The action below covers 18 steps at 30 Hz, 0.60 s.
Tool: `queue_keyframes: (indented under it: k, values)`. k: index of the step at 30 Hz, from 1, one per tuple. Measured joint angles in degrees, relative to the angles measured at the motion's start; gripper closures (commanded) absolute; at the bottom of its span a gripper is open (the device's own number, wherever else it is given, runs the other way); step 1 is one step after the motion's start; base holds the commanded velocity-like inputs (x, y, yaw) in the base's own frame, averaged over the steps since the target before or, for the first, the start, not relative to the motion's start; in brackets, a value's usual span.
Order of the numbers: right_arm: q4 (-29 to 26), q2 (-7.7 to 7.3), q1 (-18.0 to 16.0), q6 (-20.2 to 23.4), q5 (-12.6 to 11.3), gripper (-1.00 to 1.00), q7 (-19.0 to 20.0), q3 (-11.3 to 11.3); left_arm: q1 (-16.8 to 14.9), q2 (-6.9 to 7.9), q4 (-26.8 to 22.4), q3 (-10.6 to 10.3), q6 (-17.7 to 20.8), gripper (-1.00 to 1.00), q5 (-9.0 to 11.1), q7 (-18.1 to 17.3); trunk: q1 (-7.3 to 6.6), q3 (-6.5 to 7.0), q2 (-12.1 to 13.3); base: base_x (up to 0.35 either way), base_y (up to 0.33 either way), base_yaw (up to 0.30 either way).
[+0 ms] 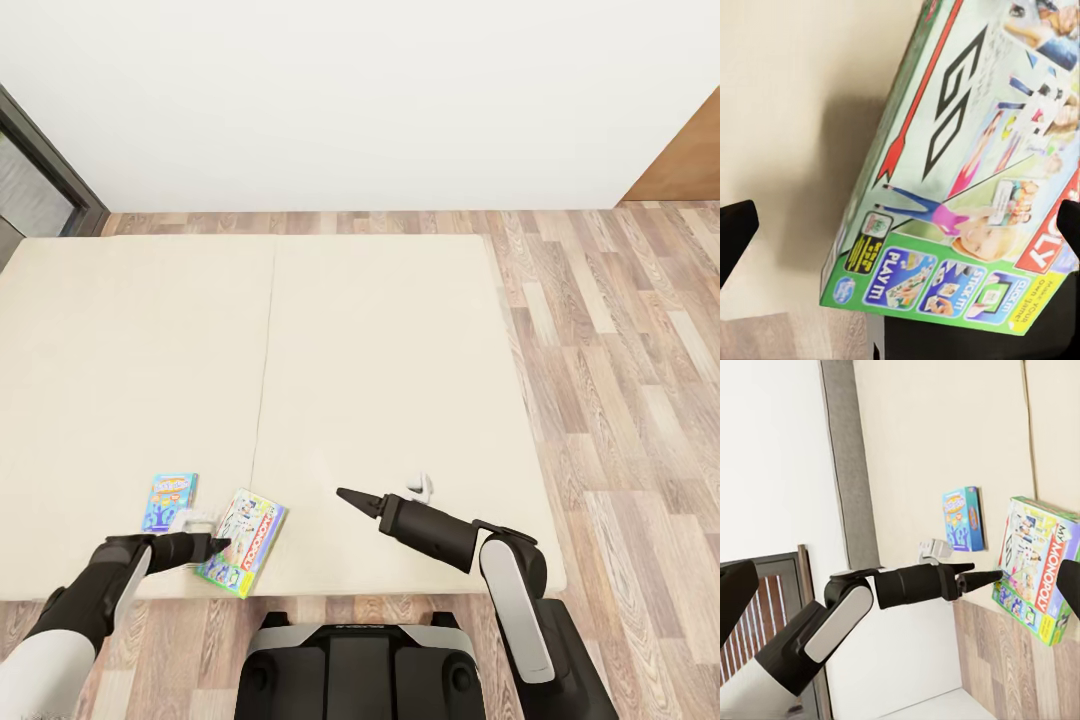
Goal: Put all the toys in the child's room - the three board games (two on the bed and one on the table), the two jigsaw puzzles on the table, and the tennis ball on the table - inside the toy box on the table in the child's room.
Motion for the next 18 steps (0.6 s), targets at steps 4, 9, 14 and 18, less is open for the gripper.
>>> queue_keyframes:
  k: [4,9,14,18]
  values:
    - [0.01,-0.01,0.00,-0.08,0.02,-1.00,-0.08,-0.03,-0.82,-0.29,0.29,-0.02,-2.56,-1.00,-0.03,1.65,0.00,0.00,0.00,0.000,0.000,0.000]
    - [0.01,0.00,0.00,-1.17,0.17,-1.00,-0.21,0.16,-1.12,-0.84,0.40,-0.07,-4.60,-1.00,0.05,4.79,0.00,0.00,0.00,0.000,0.000,0.000]
    - [0.01,-0.02,0.00,-3.20,0.35,-1.00,-0.19,0.33,-1.20,-1.06,0.43,-0.05,-5.39,-1.00,0.13,6.98,0.00,0.00,0.00,0.000,0.000,0.000]
    - [0.01,-0.08,0.00,-3.77,0.28,-1.00,-0.11,0.31,-1.22,-1.13,0.43,-0.03,-5.60,-1.00,0.34,7.53,0.00,0.00,0.00,0.000,0.000,0.000]
